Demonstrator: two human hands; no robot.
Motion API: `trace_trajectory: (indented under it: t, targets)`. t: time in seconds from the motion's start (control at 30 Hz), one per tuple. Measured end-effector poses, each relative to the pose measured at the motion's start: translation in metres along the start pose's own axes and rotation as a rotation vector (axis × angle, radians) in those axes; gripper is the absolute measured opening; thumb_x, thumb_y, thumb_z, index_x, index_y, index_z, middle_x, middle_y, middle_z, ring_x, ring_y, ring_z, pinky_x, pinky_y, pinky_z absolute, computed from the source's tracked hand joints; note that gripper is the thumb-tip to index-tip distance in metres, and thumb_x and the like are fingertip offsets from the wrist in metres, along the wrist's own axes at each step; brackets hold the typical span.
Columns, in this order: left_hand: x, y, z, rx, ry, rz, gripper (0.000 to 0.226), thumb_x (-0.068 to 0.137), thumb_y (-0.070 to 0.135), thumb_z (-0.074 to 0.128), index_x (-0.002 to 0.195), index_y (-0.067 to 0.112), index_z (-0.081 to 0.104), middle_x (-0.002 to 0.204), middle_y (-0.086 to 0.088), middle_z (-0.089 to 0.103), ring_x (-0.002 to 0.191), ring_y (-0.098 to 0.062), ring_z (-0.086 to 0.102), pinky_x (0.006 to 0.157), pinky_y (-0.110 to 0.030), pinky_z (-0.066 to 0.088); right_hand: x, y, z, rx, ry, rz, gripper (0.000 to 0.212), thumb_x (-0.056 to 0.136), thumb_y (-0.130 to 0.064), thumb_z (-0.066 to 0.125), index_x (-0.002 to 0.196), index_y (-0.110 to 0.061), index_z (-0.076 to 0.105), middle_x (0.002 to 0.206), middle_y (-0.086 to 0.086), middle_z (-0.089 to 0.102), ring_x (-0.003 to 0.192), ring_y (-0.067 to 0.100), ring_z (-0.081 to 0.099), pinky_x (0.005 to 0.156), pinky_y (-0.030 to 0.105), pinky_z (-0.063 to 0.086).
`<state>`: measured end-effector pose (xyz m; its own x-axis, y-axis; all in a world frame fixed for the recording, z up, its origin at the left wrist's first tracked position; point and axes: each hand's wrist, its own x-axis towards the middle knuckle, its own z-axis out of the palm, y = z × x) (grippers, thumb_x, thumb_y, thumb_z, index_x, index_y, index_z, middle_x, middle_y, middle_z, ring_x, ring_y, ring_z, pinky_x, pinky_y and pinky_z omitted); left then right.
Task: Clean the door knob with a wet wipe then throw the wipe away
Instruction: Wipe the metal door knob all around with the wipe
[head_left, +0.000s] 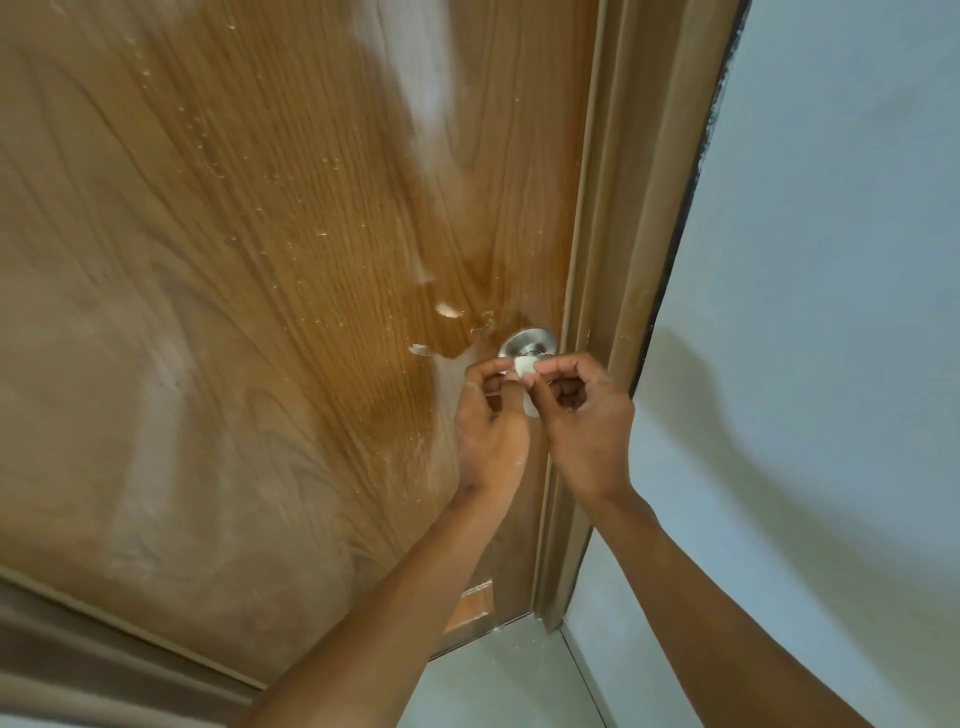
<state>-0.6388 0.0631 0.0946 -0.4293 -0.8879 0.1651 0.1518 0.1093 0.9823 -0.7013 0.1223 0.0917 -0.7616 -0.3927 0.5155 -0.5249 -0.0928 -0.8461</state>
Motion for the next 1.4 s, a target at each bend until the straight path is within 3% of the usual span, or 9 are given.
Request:
trace_trajectory:
  t: [0.07,0.23,0.4,0.6,0.8,0.97,1.17,1.33,1.4]
  targets:
    - [-0.003,0.0,-0.002,-0.105,-0.062,-0.083,0.021,0.097,0.025,0.05,0.105,0.013,0.066,0.095,0.0,0.07,0.092,-0.013,0.067,0.08,-0.032,0.056,-0.001,-0.001,-0.003,0.018,-0.042,0.0,0.017,0.085,-0.017,0.074,0.102,-0.018,0.07,0.092,-0.014,0.069,0.085,0.002,0.067,0.071,0.009,0.052]
    - [0.0,0.001,-0.019,-0.413,-0.29,-0.35,0.036,0.1,0.033,0.04,0.111,0.012,0.067,0.091,-0.006,0.07,0.084,-0.015,0.063,0.071,-0.029,0.051,0.0,-0.002,-0.011,0.108,-0.162,0.099,0.024,0.081,-0.01,0.076,0.104,-0.018,0.071,0.102,-0.01,0.072,0.091,0.006,0.07,0.079,0.024,0.058]
    - [0.007,0.004,-0.03,-0.336,-0.441,-0.35,0.03,0.093,0.028,0.057,0.111,0.005,0.065,0.087,-0.003,0.069,0.077,-0.01,0.062,0.065,-0.023,0.048,0.004,-0.003,-0.02,0.151,-0.214,0.107,0.027,0.081,-0.011,0.077,0.107,-0.015,0.07,0.104,-0.005,0.073,0.09,0.008,0.071,0.076,0.022,0.059]
    - [0.011,0.005,-0.036,-0.146,-0.418,-0.269,0.013,0.085,0.025,0.07,0.094,0.016,0.07,0.09,0.002,0.072,0.084,-0.008,0.067,0.07,-0.019,0.051,0.005,0.003,-0.031,0.193,-0.215,0.172,0.024,0.084,-0.006,0.072,0.106,-0.016,0.071,0.101,-0.002,0.074,0.094,0.01,0.071,0.078,0.025,0.058]
    - [0.009,0.007,-0.034,-0.056,-0.451,-0.141,0.02,0.078,0.037,0.075,0.082,0.018,0.07,0.086,0.005,0.073,0.087,-0.007,0.069,0.074,-0.018,0.053,0.0,-0.005,-0.036,0.13,-0.427,0.194,0.029,0.078,-0.041,0.073,0.107,-0.034,0.071,0.099,-0.009,0.074,0.094,0.009,0.068,0.076,0.022,0.058]
    - [0.014,0.008,-0.039,-0.111,-0.452,-0.188,0.021,0.082,0.036,0.071,0.078,0.016,0.065,0.086,0.0,0.074,0.083,-0.011,0.069,0.068,-0.018,0.053,0.011,-0.01,-0.039,0.15,-0.47,0.244,0.014,0.079,-0.023,0.078,0.091,-0.029,0.072,0.085,-0.009,0.075,0.084,0.009,0.07,0.069,0.015,0.054]
    - [0.017,0.015,-0.038,-0.132,-0.344,-0.183,0.017,0.082,0.024,0.073,0.09,0.015,0.062,0.088,-0.009,0.07,0.071,-0.012,0.065,0.064,-0.021,0.053,0.032,-0.024,-0.034,-0.098,-0.374,0.098,0.02,0.079,-0.021,0.079,0.082,-0.032,0.062,0.088,-0.014,0.065,0.085,0.009,0.064,0.063,0.015,0.053]
    - [0.021,0.011,-0.03,0.108,-0.133,-0.107,0.013,0.083,0.022,0.072,0.089,0.025,0.061,0.1,-0.005,0.069,0.09,-0.018,0.066,0.076,-0.032,0.055,0.06,-0.031,-0.013,-0.414,-0.447,-0.064,0.031,0.077,-0.026,0.081,0.086,-0.036,0.053,0.085,-0.014,0.062,0.068,0.005,0.061,0.054,0.013,0.047]
    - [0.021,0.007,-0.026,0.208,-0.128,-0.101,0.007,0.086,0.019,0.068,0.089,0.023,0.063,0.096,0.002,0.068,0.09,-0.012,0.065,0.073,-0.026,0.055,0.067,-0.026,-0.009,-0.541,-0.506,-0.122,0.028,0.078,-0.029,0.08,0.085,-0.036,0.053,0.095,-0.012,0.064,0.074,0.005,0.056,0.052,0.009,0.039]
